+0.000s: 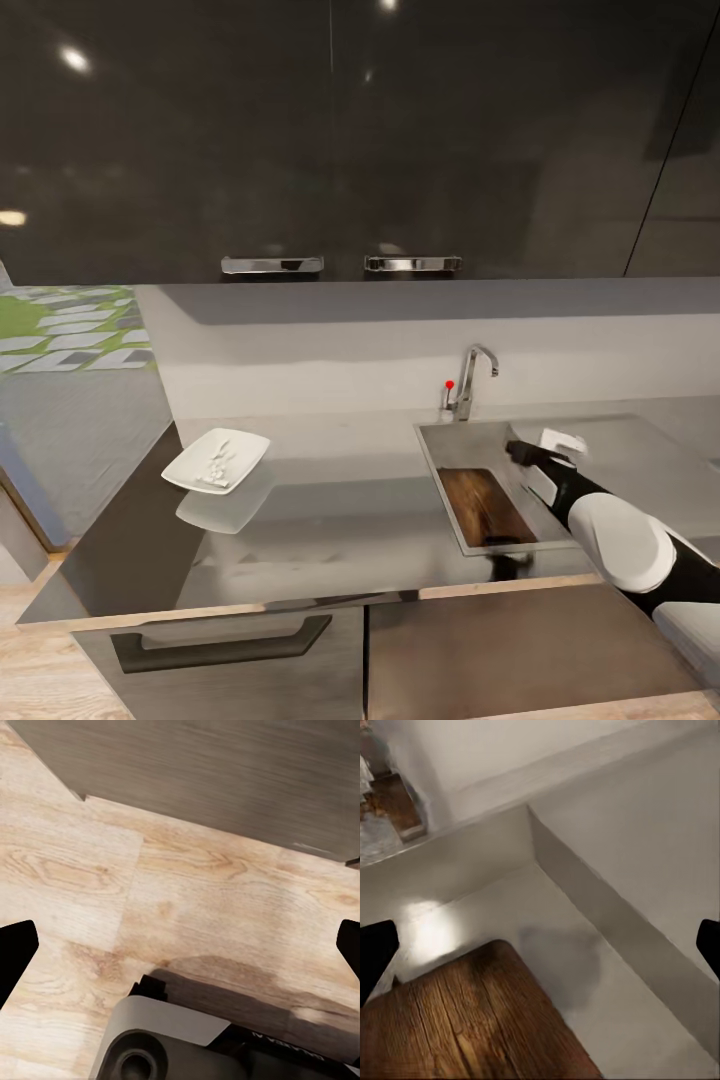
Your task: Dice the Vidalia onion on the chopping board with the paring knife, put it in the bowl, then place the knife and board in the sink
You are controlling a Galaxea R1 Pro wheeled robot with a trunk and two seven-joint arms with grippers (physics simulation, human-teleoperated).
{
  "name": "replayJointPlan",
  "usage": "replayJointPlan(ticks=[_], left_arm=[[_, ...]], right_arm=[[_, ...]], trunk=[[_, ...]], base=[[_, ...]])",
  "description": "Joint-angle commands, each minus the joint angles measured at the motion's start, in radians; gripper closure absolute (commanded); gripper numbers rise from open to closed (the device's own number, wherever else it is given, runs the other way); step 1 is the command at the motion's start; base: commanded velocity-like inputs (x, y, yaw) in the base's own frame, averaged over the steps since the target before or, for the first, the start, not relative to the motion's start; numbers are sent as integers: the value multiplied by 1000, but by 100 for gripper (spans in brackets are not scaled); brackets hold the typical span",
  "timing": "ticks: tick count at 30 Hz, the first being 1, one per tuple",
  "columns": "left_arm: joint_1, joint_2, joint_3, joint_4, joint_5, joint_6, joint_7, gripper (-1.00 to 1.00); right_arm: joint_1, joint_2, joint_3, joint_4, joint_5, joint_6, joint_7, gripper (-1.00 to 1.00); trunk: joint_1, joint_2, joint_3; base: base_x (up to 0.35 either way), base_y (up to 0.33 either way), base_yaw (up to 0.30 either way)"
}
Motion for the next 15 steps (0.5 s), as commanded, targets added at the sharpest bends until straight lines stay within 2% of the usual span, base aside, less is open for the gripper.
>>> replayJointPlan(ticks=[1, 2, 3, 5, 6, 9, 12, 15], left_arm=[[-2, 0, 1, 4, 2, -8, 1, -100], [-2, 0, 1, 4, 2, -9, 0, -100], [-2, 0, 1, 3, 2, -9, 0, -100], [-2, 0, 1, 3, 1, -11, -1, -100], [-2, -1, 1, 3, 1, -11, -1, -100], [-2, 0, 1, 3, 1, -12, -1, -100], [-2, 3, 1, 3, 0, -12, -1, -100], [-2, 5, 1, 3, -1, -12, -1, -100]], right_arm=[[-1, -22, -8, 4, 33, 2, 87, -100], [-1, -43, -8, 6, 53, 6, 172, -100], [-1, -53, -8, 6, 63, 7, 213, -100], [-1, -89, -8, 6, 104, 9, 364, -100], [-1, -98, -8, 4, 117, 9, 398, -100], [-1, -157, -9, -1, 209, 8, 581, -100], [-1, -197, -9, -6, 264, 6, 696, -100], [-1, -214, -9, -13, 296, -15, 761, -100]], trunk=[[1, -2, -2], [1, -2, -2], [1, -2, -2], [1, -2, -2], [1, -2, -2], [1, -2, -2], [1, -2, -2], [1, -2, -2]], base=[[0, 0, 0], [0, 0, 0], [0, 0, 0], [0, 0, 0], [0, 0, 0], [0, 0, 0], [0, 0, 0], [-18, 0, 0]])
